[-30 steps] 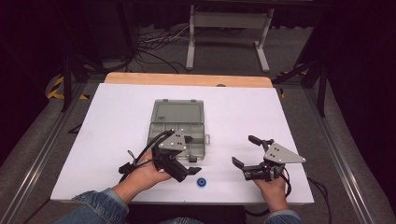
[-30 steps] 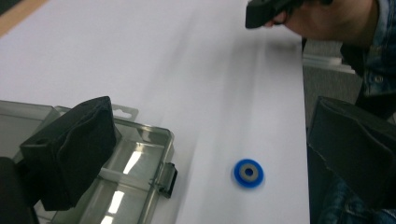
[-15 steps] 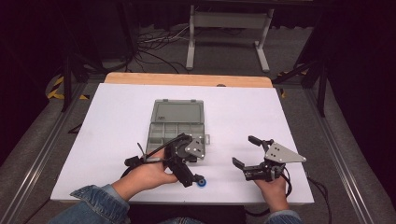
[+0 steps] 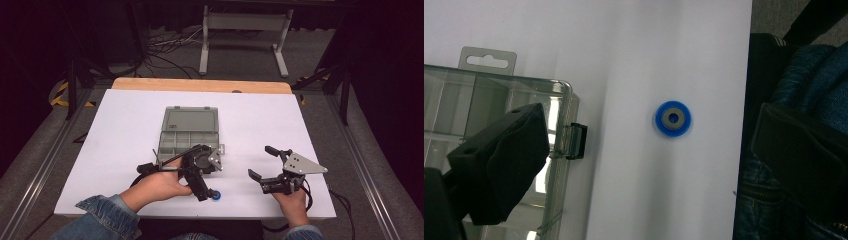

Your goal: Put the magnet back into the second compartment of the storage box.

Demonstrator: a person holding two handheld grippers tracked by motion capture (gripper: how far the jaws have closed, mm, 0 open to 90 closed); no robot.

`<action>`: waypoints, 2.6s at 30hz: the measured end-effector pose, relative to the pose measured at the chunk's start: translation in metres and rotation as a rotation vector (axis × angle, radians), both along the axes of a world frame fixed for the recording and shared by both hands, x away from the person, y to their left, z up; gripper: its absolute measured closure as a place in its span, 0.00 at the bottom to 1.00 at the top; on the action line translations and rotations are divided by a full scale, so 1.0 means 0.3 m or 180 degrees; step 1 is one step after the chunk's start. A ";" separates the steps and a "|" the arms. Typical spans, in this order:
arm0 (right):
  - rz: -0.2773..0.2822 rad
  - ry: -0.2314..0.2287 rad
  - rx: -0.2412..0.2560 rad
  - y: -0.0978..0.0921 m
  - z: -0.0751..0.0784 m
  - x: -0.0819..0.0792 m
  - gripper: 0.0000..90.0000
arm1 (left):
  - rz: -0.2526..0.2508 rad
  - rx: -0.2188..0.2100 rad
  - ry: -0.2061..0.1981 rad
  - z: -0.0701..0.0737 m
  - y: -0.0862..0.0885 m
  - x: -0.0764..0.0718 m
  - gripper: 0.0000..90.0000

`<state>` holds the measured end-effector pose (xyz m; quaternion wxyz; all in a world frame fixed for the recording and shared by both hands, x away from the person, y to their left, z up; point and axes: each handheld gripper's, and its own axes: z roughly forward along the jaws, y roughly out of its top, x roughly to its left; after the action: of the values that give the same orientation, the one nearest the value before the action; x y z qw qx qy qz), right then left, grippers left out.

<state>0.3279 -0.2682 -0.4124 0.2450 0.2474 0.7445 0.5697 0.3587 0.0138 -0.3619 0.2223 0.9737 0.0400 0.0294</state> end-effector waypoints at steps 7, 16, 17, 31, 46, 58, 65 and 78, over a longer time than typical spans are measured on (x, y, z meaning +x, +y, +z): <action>0.0003 0.0004 0.0015 -0.001 0.000 -0.001 0.07 | -0.0040 -0.0090 0.0013 -0.009 -0.006 -0.004 0.04; 0.0012 0.0010 0.0017 -0.001 -0.001 0.001 0.07 | -0.0105 -0.0016 0.0178 -0.073 -0.033 -0.012 0.07; 0.0011 0.0013 0.0021 -0.001 -0.001 0.001 0.07 | -0.0117 -0.0012 0.0194 -0.077 -0.036 -0.011 0.07; 0.0020 0.0023 0.0024 -0.002 -0.002 0.002 0.07 | -0.0160 0.0119 0.0350 -0.150 -0.065 0.000 0.11; 0.0032 0.0040 0.0033 -0.002 -0.003 0.002 0.06 | -0.0202 0.0261 0.0424 -0.209 -0.083 -0.002 0.15; 0.0038 0.0039 0.0034 -0.003 -0.003 0.002 0.07 | -0.0213 0.0324 0.0387 -0.220 -0.088 -0.001 0.39; 0.0029 0.0029 0.0037 -0.004 -0.003 0.001 0.07 | -0.0204 0.0334 0.0296 -0.218 -0.085 -0.006 0.58; 0.0021 0.0027 0.0023 -0.003 -0.003 0.001 0.07 | -0.0245 0.0340 0.0214 -0.191 -0.078 -0.020 0.70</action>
<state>0.3283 -0.2691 -0.4133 0.2391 0.2483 0.7442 0.5722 0.3527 -0.0096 -0.4192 0.1696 0.9854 0.0084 -0.0098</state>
